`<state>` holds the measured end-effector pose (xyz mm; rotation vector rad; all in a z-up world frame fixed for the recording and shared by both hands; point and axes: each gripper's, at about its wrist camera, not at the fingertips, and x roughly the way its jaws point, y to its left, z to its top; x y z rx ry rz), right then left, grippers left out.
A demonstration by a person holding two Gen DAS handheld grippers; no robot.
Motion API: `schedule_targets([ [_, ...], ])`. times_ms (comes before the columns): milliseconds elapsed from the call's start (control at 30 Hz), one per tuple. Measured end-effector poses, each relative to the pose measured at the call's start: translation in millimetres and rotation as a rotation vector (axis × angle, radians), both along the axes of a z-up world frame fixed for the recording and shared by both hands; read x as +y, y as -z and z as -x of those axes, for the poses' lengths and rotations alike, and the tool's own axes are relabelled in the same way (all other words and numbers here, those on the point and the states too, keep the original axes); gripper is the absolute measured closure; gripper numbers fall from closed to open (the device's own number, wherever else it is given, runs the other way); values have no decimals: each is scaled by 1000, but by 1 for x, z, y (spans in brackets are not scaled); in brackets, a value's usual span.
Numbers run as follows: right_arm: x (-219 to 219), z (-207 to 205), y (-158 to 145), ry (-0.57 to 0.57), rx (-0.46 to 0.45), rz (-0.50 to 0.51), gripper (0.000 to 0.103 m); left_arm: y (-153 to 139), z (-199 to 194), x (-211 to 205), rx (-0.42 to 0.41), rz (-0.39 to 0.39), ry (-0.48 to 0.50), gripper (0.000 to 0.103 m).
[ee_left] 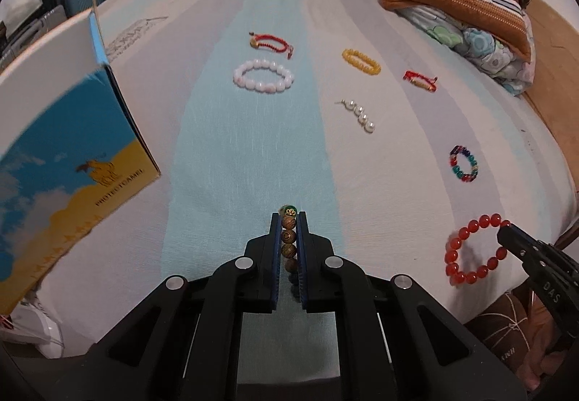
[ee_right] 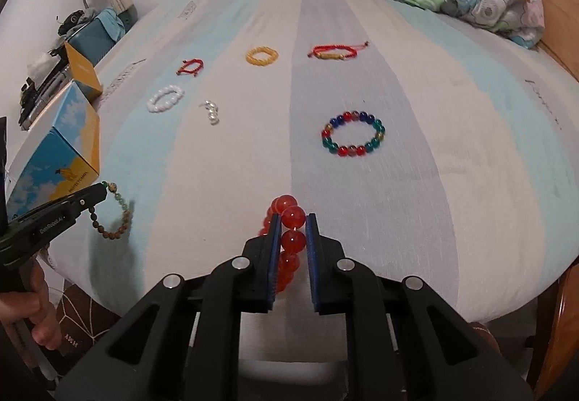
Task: Organize jewelry
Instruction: 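Carry both bracelets into the white box and open both tools to release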
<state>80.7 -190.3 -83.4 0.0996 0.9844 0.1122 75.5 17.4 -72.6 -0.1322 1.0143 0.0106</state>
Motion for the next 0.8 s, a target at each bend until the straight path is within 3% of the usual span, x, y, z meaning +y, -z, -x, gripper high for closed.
schedule_targets([
  [800, 33, -35, -70, -47, -83, 39, 90, -72, 4, 52, -39, 9, -38, 96],
])
